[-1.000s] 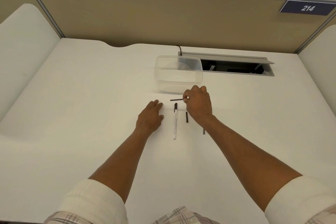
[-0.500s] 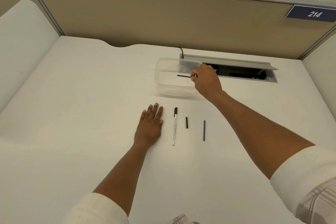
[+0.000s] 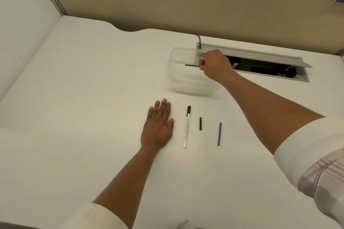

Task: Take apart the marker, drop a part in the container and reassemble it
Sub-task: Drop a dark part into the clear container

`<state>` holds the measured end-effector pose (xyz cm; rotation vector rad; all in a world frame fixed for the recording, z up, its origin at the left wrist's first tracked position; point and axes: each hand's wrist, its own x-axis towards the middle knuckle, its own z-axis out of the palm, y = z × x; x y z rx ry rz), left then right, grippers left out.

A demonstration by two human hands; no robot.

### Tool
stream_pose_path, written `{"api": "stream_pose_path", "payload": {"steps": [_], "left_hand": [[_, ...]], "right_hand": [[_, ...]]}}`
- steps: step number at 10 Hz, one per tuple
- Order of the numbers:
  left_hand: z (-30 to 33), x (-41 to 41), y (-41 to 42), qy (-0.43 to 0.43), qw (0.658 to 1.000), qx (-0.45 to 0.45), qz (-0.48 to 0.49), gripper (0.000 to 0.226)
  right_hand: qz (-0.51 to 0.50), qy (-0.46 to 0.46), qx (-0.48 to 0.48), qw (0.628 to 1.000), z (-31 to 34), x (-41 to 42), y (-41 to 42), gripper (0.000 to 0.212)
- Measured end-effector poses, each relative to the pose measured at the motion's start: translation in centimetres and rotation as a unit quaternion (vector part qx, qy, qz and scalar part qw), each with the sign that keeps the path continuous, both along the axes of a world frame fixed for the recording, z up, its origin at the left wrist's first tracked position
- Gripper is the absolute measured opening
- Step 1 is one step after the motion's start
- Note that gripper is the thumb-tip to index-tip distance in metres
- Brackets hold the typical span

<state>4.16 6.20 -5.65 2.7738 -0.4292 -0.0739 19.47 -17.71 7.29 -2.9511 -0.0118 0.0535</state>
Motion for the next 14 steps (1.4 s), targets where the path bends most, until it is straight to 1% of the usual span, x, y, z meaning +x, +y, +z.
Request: {"api": "stream_pose_path", "payload": {"steps": [1, 2, 4, 11, 13, 14], "left_hand": [[0.0, 0.1, -0.1, 0.001, 1.000, -0.006, 0.004, 0.061], [-0.1, 0.1, -0.1, 0.003, 1.000, -0.010, 0.006, 0.061], [0.0, 0.0, -0.1, 0.008, 1.000, -0.011, 0.008, 0.061], [0.1, 0.1, -0.1, 0.005, 1.000, -0.014, 0.011, 0.061], [0.1, 0.0, -0.1, 0.003, 1.000, -0.013, 0.012, 0.061], [0.2, 0.0, -0.1, 0.004, 1.000, -0.017, 0.012, 0.061]], "right_hand": [[0.008, 0.022, -0.025, 0.999, -0.8, 0.7, 0.6, 0.010], [0.023, 0.070, -0.062, 0.995, -1.9, 1.5, 1.0, 0.008], [0.026, 0.100, -0.069, 0.992, -3.2, 1.8, 0.7, 0.009], [0.009, 0.113, -0.048, 0.992, -4.8, 2.2, 0.5, 0.012], [0.005, 0.103, -0.039, 0.994, -4.7, 2.2, 0.2, 0.007], [-0.004, 0.102, -0.041, 0.994, -4.7, 2.1, 0.2, 0.011]]}}
